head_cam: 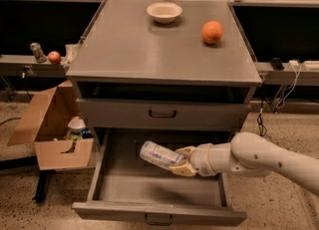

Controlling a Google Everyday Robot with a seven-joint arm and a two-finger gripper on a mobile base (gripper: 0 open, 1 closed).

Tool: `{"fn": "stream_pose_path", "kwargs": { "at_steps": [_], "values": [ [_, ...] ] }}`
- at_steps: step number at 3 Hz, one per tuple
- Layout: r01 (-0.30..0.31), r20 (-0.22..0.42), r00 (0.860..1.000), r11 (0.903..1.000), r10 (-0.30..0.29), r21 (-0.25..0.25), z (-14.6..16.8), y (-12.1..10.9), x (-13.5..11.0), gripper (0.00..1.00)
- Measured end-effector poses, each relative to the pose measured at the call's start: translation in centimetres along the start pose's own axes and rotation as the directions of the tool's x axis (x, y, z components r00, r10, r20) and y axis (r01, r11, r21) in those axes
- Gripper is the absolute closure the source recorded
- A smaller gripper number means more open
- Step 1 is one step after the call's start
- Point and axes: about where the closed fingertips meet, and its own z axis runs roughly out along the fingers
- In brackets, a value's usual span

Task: Place blue plastic bottle into middle drawer

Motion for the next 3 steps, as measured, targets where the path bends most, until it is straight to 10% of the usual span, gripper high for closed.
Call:
{"fn": "stream_pose_path", "kwargs": {
  "at_steps": [2, 3],
  "values": [
    [-0.124, -0.004, 0.992, 0.9913, 0.125, 0.044, 6.4, -4.0, 6.4, 1.00],
    [-0.196, -0.013, 0.980, 0.9788, 0.197, 0.058, 9.0, -5.4, 9.7, 0.74]
  ]
}}
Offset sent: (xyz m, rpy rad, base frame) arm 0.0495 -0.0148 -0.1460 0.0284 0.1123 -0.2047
